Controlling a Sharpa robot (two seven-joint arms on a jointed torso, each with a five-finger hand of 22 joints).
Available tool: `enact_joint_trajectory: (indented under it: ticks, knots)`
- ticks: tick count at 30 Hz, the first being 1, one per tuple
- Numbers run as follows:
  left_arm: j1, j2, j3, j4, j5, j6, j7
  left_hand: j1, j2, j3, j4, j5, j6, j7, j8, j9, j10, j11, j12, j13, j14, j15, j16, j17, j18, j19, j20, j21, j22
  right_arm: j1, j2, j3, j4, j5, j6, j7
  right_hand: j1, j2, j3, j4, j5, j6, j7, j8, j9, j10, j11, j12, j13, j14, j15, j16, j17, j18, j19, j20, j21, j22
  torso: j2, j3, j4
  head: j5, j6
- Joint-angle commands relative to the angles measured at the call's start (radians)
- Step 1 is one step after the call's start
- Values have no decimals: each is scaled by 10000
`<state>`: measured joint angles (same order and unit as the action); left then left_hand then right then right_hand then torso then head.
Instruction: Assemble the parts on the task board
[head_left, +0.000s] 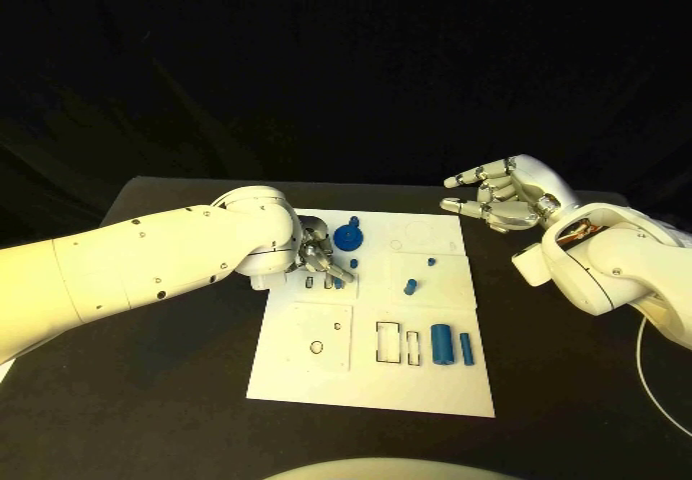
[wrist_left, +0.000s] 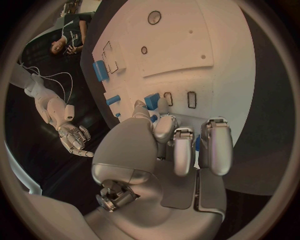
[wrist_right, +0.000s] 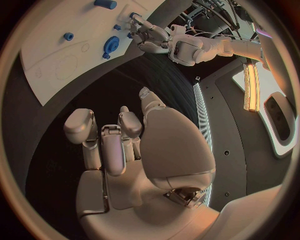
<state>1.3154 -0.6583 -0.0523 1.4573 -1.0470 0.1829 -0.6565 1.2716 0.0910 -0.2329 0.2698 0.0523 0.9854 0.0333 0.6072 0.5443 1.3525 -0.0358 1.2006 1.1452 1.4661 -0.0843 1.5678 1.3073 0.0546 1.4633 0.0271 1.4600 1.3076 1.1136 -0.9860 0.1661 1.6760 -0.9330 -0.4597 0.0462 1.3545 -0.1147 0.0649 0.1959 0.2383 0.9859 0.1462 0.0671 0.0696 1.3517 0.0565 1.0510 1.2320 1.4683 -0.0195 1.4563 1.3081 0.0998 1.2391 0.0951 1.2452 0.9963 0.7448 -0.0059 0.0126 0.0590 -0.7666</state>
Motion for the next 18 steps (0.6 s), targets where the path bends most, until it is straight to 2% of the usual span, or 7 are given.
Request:
enact_joint_trajectory:
  ticks: [1,6,10,13,15,17,18]
  knots:
    - [15,32,-1,-10,-36,298,-6,225,35,126,-36,-3,-71,-6,55,64,56,10,36,-1,1047,-59,30,2635,-169,291,-56,68,1071,-18,15,3,-1,-22,198,-3,19,64,-61,-15,35,20,-33,14,12,-41,-19,-29,-9,554,16,-40,611,171,-14,-35,-37,-1,-3,0,2,3,-24]
    - [15,39,-4,-13,-32,392,-6,387,53,206,-103,-2,-97,-12,72,125,56,5,33,3,1047,-61,30,2635,-171,291,-56,74,1086,-25,24,3,1,-22,228,0,22,67,-60,-16,40,20,-34,14,12,-41,-19,-30,-10,554,15,-42,610,172,-14,-35,-39,-4,-1,1,-4,6,-52]
    - [15,34,-4,3,48,263,12,1448,543,996,-587,6,-294,-107,-18,190,-10,-87,-56,-53,1047,-136,30,2635,-154,256,-106,41,1050,-34,34,2,-12,-22,255,4,52,93,-56,-25,75,23,-35,13,12,-42,-22,-35,-22,554,12,-53,599,172,-10,-39,-50,-14,-4,-1,2,-10,-73]
    - [14,-11,1,53,186,35,49,2447,678,1946,-1079,614,-579,-83,-237,153,-169,-93,-246,-167,1047,-174,30,2635,-141,215,-168,-2,1000,-45,41,2,-21,-22,284,3,67,103,-54,-31,94,25,-36,13,12,-41,-23,-35,-26,556,11,-52,603,173,-10,-40,-57,-21,-5,0,-2,-5,-73]
    - [13,-59,11,95,336,-122,74,2572,430,2560,-1074,790,-624,-5,-312,170,-212,-26,-344,-231,1047,-121,30,2635,-142,200,-139,-15,994,-55,44,1,-30,-22,308,-1,81,112,-55,-36,121,25,-36,12,12,-44,-24,-43,-36,557,9,-56,601,173,-5,-42,-61,-22,1,0,1,-10,-71]
    - [13,-119,21,144,465,-263,100,2310,-419,4251,-710,793,-573,35,-374,285,-158,28,-409,-269,1047,-39,30,2635,-134,191,-87,-17,1020,-67,47,1,-38,-21,332,-4,82,112,-55,-36,122,25,-36,12,12,-44,-24,-42,-36,557,9,-56,601,173,-5,-42,-61,-22,-4,-2,9,-23,-71]
    - [12,-157,26,173,531,-324,111,1847,-1107,5603,-387,733,-539,173,-355,419,-133,55,-428,-276,1047,1,30,2635,-117,194,-122,-17,1044,-74,49,1,-40,-20,343,-5,91,117,-55,-40,139,26,-37,11,11,-39,-24,-33,-33,559,8,-54,606,172,-1,-43,-63,-23,-7,-2,12,-20,-76]
